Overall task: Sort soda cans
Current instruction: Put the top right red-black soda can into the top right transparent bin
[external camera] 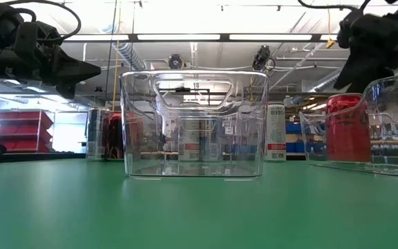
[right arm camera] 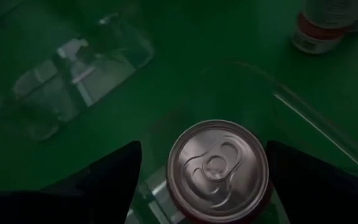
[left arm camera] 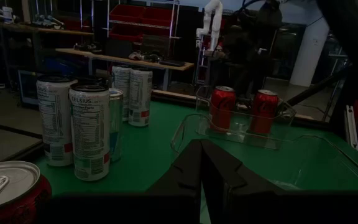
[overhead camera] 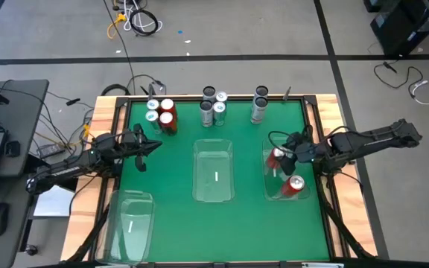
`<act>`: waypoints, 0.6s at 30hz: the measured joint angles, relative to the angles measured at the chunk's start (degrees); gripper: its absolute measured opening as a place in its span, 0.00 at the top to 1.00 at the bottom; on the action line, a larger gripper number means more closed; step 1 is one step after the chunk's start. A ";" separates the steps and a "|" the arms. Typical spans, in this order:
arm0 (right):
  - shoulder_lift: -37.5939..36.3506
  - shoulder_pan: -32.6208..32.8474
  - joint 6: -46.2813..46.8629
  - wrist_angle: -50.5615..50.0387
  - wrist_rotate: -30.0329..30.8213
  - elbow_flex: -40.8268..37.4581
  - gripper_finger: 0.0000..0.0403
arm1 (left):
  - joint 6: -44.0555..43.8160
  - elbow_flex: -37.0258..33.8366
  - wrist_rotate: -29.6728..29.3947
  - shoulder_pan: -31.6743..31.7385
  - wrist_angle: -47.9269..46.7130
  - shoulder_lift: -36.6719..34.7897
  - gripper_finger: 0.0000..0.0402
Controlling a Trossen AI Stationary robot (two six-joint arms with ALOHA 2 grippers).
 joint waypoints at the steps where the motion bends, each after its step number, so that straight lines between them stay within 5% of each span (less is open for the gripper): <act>1: 0.40 -0.23 -0.74 -0.13 -0.71 0.47 0.19 | -0.02 0.00 -0.02 0.00 0.00 0.02 0.97; 18: 22.66 -7.31 -15.71 -15.15 -10.97 16.29 0.32 | 0.00 0.00 0.00 0.00 0.00 0.00 0.97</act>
